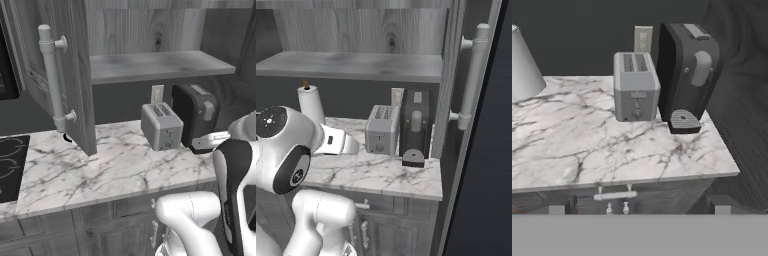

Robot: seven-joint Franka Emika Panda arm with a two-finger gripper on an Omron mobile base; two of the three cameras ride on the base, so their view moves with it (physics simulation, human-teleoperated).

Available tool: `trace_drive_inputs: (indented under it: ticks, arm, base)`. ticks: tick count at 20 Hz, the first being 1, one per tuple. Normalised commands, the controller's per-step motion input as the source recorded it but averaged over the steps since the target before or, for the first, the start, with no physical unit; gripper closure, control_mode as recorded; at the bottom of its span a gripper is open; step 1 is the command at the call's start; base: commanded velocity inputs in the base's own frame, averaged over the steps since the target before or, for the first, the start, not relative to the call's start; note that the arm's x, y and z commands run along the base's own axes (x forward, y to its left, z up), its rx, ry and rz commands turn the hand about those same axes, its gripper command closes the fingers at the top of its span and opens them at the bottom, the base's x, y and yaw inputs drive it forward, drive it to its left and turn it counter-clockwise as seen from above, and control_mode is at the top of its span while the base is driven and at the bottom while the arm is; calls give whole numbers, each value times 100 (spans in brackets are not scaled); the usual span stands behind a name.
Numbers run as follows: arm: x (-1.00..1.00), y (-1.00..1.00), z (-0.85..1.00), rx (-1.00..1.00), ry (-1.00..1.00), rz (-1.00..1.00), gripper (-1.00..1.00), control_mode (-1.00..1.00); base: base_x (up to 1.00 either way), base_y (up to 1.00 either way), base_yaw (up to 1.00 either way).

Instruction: Close all open cabinet doors.

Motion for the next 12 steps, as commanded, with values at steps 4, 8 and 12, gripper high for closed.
trace_drive_inputs:
  ticks: [4, 8, 12]
  arm:
    - [-77, -2, -5, 3, -40, -4, -100, -100]
    - [-53, 0, -4, 8, -44, -4, -100, -100]
    - [-10, -19, 0, 20, -38, -1, -100, -100]
  base:
    - [0, 0, 0]
    - [0, 0, 0]
    - [0, 0, 0]
